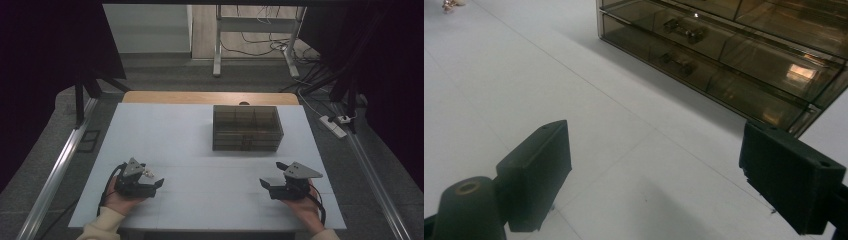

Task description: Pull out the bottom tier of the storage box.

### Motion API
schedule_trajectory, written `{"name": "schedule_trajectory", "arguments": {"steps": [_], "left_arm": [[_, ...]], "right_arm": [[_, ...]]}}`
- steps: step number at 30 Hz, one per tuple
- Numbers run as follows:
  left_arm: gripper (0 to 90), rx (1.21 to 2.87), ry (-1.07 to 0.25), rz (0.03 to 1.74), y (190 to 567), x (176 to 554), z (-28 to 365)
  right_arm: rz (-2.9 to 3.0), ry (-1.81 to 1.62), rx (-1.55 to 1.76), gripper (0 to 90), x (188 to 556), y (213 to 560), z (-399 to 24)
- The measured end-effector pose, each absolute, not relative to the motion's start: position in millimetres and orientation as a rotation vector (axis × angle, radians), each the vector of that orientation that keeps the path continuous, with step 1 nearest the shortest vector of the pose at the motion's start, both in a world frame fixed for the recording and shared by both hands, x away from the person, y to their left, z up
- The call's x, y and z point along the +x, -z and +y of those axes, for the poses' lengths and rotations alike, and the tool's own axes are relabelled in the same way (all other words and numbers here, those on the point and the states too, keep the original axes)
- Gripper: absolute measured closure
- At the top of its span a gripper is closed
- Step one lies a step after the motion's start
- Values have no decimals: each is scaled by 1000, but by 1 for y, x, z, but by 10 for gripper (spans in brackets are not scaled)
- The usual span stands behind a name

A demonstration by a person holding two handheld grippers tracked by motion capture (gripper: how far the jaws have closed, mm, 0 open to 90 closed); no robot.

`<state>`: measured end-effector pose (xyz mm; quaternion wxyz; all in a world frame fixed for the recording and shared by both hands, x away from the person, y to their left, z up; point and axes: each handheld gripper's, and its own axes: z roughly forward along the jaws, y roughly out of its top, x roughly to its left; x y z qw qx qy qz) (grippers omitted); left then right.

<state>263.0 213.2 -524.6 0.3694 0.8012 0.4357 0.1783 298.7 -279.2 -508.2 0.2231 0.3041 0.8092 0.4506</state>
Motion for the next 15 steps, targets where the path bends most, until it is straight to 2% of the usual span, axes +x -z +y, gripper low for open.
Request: {"name": "schedule_trajectory", "arguments": {"steps": [15], "left_arm": [[99, 2063, -466, 1124, 525, 266, 210]], "right_arm": [[2247, -1236, 814, 136, 296, 510, -266]]}}
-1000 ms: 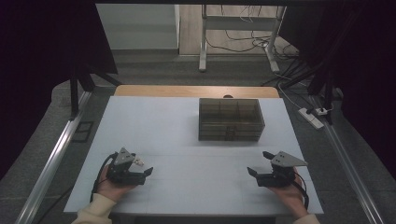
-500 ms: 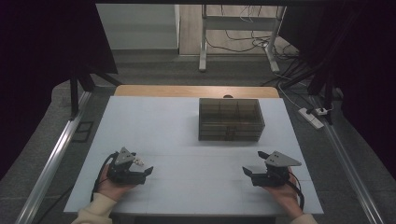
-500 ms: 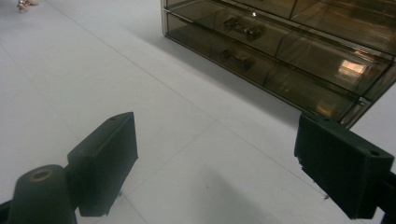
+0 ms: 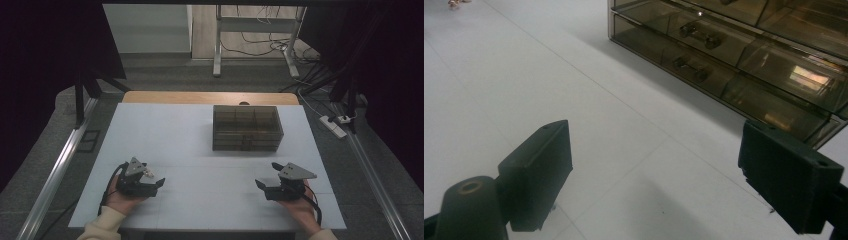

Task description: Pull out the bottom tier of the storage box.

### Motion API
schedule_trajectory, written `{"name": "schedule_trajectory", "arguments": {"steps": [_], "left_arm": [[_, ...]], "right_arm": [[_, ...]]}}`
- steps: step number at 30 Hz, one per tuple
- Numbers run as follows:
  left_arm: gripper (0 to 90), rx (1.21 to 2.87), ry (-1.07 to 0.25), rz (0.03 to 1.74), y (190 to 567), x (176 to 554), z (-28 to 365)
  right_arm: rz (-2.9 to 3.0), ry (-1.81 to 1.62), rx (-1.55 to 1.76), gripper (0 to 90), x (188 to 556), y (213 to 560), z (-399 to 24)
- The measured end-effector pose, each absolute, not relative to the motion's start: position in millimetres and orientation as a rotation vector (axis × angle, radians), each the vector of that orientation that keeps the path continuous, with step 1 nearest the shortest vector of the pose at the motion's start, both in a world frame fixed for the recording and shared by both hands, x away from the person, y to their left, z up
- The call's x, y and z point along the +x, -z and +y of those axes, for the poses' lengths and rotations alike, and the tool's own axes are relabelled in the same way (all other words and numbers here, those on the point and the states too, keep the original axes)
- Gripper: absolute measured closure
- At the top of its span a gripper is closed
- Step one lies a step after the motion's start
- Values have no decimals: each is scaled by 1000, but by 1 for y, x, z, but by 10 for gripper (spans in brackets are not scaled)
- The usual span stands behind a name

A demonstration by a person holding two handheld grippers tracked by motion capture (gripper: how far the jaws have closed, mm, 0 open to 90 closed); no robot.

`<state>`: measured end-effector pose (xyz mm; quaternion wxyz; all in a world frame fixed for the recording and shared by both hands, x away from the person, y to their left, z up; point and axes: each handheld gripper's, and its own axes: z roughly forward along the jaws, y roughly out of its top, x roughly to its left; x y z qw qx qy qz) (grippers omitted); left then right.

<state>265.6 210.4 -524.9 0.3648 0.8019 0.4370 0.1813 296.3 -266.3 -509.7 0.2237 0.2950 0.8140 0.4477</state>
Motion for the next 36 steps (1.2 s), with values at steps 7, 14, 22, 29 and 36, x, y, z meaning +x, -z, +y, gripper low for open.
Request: {"name": "schedule_trajectory", "arguments": {"steps": [7, 14, 22, 29, 36], "left_arm": [[99, 2068, -464, 1121, 525, 267, 209], [99, 2074, -466, 1119, 526, 267, 209], [100, 2075, -465, 1118, 526, 267, 209], [100, 2074, -465, 1121, 526, 267, 209], [100, 2074, -465, 1122, 526, 267, 208]], "right_arm": [[2256, -1215, 807, 140, 297, 513, -259], [2279, -1189, 765, 143, 296, 516, -248], [2279, -1163, 764, 147, 297, 516, -249], [2290, -1131, 739, 147, 296, 517, -247], [2283, -1074, 688, 149, 295, 518, -244]]}}
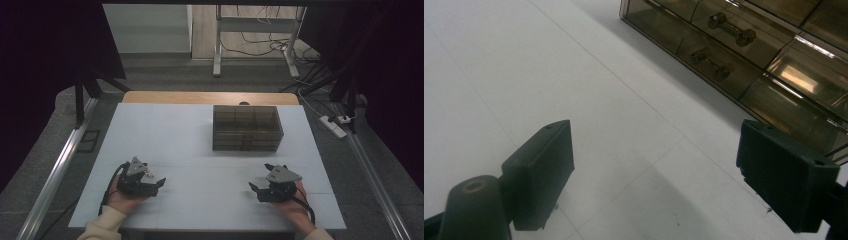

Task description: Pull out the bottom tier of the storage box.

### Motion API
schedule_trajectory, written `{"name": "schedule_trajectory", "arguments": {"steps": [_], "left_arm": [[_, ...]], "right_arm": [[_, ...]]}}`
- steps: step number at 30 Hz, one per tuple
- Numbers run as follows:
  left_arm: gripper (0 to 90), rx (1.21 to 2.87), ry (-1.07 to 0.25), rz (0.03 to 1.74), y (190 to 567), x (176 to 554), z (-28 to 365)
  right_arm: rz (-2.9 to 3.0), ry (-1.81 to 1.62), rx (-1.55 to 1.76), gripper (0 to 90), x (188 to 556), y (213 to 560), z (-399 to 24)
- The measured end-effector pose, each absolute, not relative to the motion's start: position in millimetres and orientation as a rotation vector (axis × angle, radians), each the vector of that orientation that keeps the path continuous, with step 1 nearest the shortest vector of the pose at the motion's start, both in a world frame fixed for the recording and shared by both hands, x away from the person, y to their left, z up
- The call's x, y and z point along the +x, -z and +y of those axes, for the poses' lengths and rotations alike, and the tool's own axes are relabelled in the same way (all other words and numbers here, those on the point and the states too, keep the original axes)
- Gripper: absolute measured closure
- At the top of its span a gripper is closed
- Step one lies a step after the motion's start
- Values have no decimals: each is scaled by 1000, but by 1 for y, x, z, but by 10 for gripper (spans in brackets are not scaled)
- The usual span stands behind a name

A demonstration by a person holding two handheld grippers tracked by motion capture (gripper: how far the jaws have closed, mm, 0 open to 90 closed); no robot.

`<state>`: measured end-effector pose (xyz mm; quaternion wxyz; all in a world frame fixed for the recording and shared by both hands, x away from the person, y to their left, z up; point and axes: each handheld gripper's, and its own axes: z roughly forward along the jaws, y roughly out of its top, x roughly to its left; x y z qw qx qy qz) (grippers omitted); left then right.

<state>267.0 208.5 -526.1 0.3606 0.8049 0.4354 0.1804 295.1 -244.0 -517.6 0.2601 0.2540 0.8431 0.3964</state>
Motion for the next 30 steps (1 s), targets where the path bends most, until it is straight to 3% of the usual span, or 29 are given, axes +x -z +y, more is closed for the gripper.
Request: {"name": "schedule_trajectory", "arguments": {"steps": [30], "left_arm": [[102, 2091, -460, 1119, 528, 268, 208]], "right_arm": [[2203, -871, 476, 159, 292, 516, -232]]}}
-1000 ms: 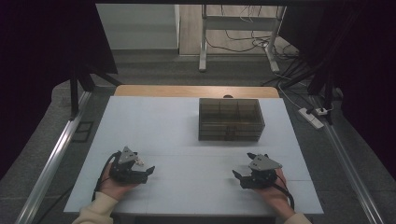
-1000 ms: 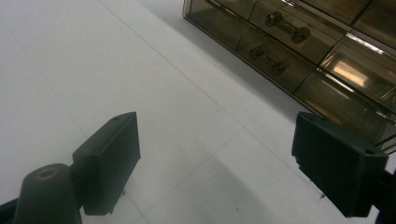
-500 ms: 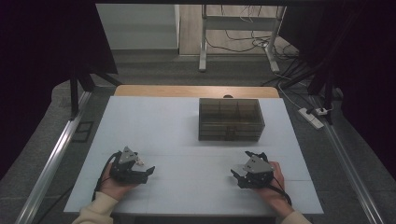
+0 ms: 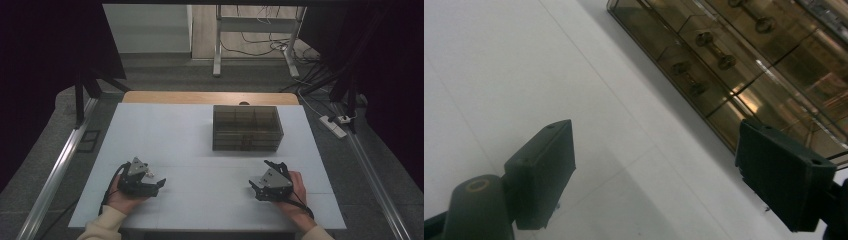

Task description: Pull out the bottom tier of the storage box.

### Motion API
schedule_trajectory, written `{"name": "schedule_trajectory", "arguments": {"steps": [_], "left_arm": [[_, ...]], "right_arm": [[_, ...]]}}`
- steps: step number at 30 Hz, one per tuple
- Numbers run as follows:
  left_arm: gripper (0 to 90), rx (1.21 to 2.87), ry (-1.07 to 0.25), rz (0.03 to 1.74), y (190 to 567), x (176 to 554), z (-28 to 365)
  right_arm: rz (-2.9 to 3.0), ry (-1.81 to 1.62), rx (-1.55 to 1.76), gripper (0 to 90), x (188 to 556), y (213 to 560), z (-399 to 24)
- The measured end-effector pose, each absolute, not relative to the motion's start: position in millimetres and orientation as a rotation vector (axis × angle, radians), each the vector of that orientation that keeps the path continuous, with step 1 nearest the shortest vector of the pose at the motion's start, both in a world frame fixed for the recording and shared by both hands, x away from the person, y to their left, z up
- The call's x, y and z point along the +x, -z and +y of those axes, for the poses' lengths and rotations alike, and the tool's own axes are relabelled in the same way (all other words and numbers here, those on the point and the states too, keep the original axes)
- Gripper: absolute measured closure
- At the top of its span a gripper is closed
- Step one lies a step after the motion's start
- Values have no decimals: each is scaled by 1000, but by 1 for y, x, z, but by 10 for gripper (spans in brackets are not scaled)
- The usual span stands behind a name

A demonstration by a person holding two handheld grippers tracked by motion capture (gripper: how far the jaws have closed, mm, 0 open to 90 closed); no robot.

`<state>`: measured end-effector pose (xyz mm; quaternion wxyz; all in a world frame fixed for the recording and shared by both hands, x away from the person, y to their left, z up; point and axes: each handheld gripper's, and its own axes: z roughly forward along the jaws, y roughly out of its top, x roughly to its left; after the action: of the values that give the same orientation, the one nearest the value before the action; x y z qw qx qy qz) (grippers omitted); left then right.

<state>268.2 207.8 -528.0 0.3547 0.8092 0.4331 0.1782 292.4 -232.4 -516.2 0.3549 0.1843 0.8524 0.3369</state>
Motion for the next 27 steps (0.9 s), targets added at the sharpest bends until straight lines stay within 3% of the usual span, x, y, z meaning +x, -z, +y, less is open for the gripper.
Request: {"name": "schedule_trajectory", "arguments": {"steps": [27], "left_arm": [[101, 2099, -450, 1123, 529, 270, 208]], "right_arm": [[2150, -735, 339, 187, 293, 518, -223]]}}
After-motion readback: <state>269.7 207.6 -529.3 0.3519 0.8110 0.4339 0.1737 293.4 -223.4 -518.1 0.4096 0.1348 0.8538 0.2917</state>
